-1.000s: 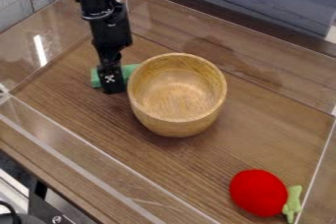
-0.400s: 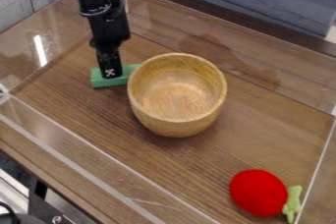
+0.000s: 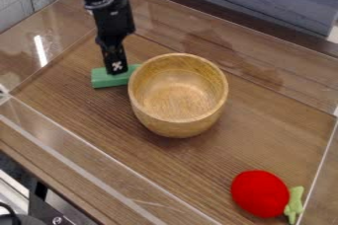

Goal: Put the green block in the brown bowl

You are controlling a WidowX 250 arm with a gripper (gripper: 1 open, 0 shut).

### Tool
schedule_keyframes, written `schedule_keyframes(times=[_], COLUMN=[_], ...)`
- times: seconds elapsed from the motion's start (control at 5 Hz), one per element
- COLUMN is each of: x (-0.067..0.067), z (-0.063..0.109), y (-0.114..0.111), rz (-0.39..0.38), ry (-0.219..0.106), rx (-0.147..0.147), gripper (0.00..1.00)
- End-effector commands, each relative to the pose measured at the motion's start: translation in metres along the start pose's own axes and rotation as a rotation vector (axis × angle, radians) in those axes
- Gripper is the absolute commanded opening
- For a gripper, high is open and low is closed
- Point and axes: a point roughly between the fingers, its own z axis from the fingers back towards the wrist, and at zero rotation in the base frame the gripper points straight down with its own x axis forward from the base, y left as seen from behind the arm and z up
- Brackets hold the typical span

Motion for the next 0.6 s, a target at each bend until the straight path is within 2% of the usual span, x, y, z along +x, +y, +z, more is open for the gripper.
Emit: schedule_keyframes(times=[0.0,0.2,0.4], x=[0.0163,0.0220,0.0247], z=[0.0355,0.0396,0.0359], y=[0.0039,0.0005,-0.0028], rz=[0.094,0.180,0.159], ry=[-0.065,-0.089,-0.086], rx=[0.101,0.113,0.099], gripper=[0.00,0.00,0.00])
